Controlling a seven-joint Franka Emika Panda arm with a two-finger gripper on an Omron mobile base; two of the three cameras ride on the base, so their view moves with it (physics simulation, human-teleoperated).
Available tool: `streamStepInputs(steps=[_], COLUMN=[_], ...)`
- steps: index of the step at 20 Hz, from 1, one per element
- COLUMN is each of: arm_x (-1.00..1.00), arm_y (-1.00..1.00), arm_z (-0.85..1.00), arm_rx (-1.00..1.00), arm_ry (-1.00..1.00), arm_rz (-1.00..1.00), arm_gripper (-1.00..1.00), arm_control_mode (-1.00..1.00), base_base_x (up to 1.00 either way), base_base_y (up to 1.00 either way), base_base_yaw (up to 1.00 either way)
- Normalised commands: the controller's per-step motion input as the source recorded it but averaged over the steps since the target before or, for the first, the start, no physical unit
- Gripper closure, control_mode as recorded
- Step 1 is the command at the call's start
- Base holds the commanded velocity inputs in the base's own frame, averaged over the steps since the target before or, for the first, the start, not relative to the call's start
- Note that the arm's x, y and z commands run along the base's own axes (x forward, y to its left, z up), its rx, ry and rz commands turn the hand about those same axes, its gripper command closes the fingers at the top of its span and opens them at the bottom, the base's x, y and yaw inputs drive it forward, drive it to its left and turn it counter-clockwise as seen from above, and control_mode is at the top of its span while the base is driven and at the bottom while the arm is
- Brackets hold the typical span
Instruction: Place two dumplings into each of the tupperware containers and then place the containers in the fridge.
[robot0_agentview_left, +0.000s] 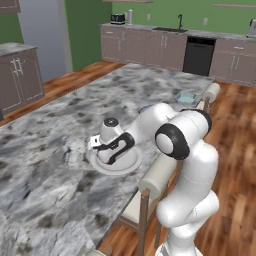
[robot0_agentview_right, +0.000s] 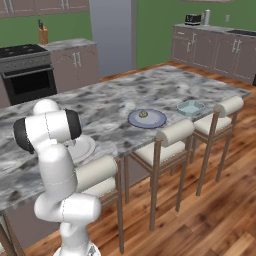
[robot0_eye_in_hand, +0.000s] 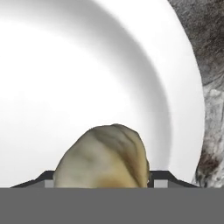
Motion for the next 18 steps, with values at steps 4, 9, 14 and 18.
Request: streamStepInputs(steps=[4, 9, 14, 18], arm_x=[-0.39, -0.35, -0.08, -0.52], arm_y=[0.0, -0.02, -0.25, -0.44], arm_z=[0.11, 0.67, 0.96, 0.76], arm_rx=[0.13, 0.17, 0.14, 0.09], arm_ry=[-0.01, -0.03, 0.11, 0.24], arm_rz=[-0.03, -0.11, -0.12, -0.08], arm_gripper=[1.0, 1.0, 1.0, 1.0], arm_control_mode=[-1.0, -1.0, -1.0, -1.0], base_base_x=[0.0, 0.0, 0.0, 0.0], base_base_y=[0.0, 0.0, 0.0, 0.0], base_base_yaw=[0.0, 0.0, 0.0, 0.0])
